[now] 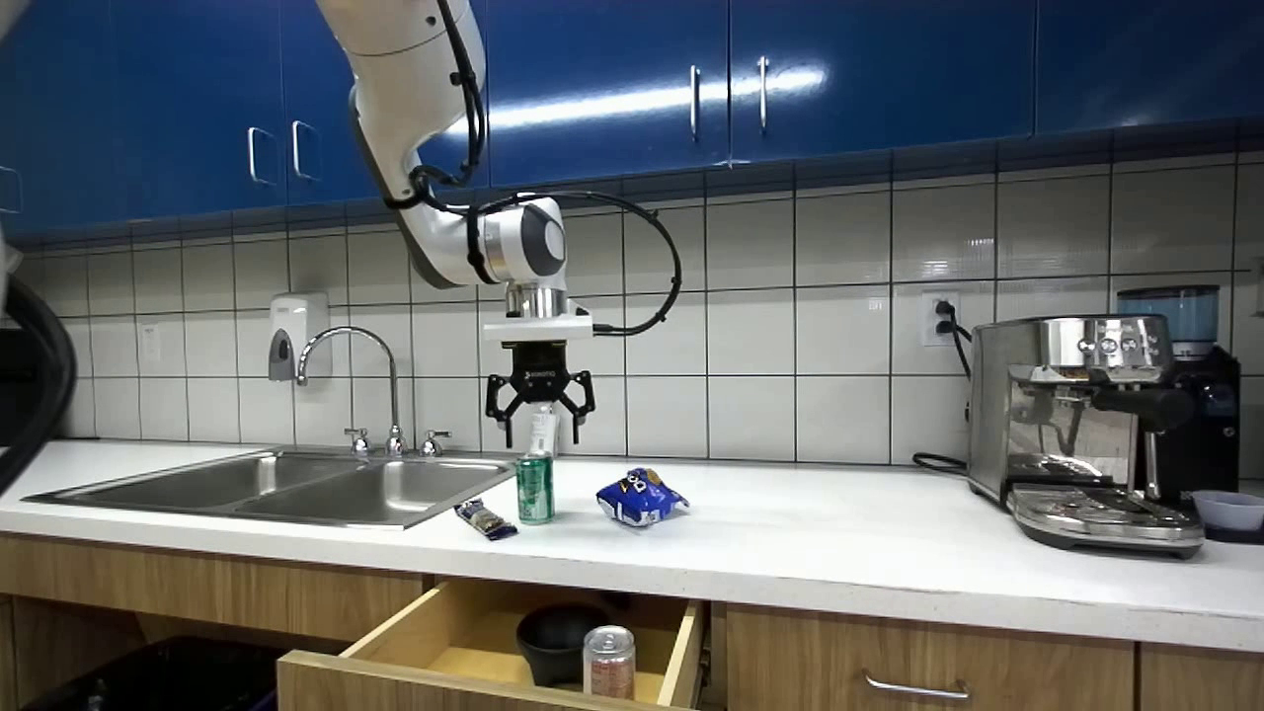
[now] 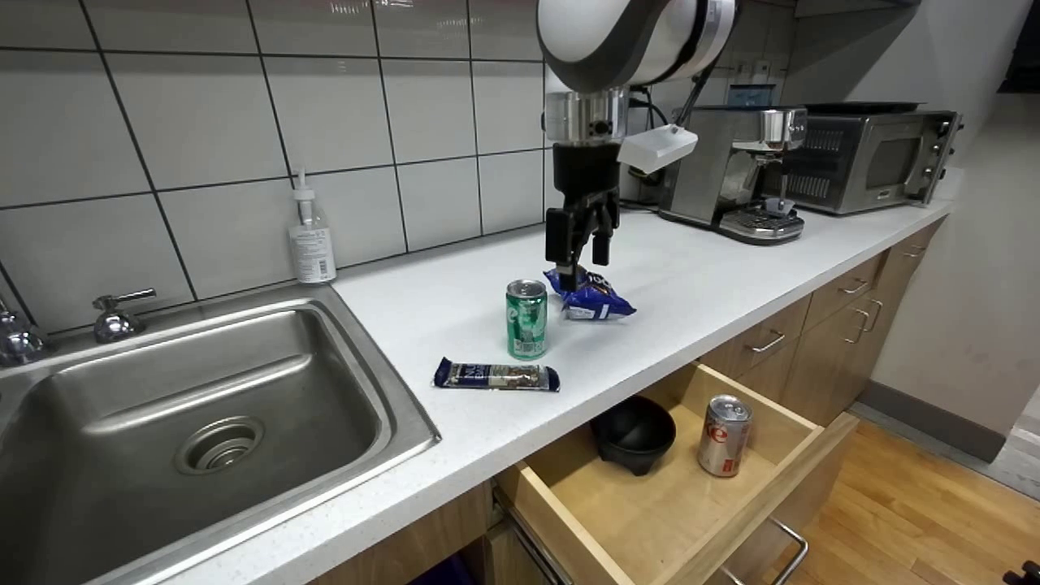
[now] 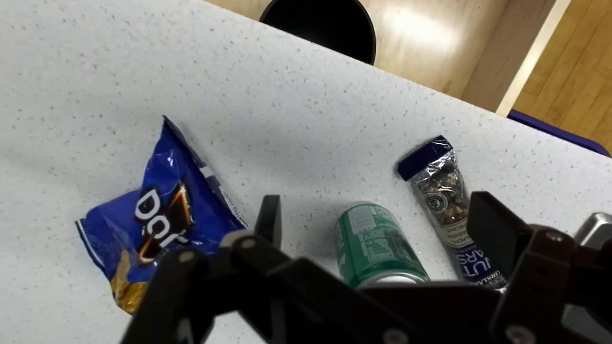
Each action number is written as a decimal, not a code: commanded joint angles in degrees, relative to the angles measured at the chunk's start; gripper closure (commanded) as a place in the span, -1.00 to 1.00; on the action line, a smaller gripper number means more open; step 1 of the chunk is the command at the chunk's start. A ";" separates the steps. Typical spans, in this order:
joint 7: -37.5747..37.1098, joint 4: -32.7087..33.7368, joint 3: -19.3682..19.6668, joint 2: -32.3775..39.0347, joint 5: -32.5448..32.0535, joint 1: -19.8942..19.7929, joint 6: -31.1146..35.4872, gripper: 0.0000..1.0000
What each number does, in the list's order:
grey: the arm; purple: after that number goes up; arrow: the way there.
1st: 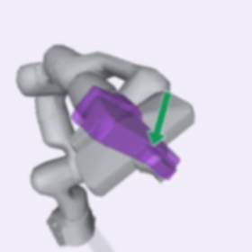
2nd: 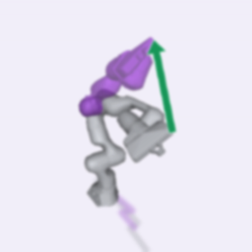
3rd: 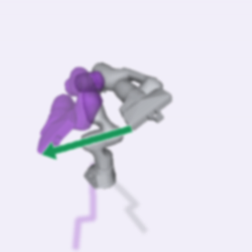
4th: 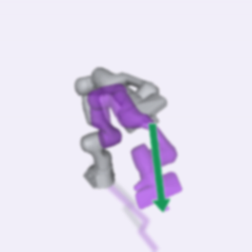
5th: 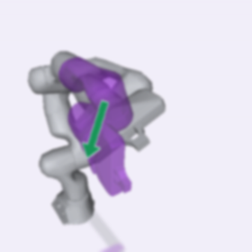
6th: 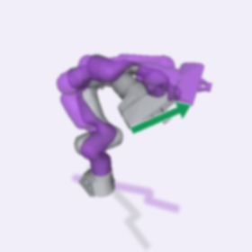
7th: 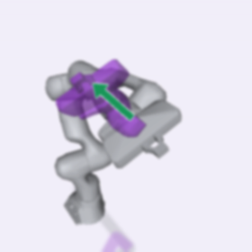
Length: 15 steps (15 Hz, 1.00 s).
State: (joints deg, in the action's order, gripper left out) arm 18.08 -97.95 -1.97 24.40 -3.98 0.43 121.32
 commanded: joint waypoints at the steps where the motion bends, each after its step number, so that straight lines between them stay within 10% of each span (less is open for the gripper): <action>1: 2.24 4.55 -0.97 3.29 -0.93 -0.10 -0.14 -1.00; 15: 2.38 17.23 -1.51 14.50 -2.11 1.73 -0.47 -1.00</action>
State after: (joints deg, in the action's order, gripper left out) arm 19.62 -84.91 -3.01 35.97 -4.74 2.23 121.51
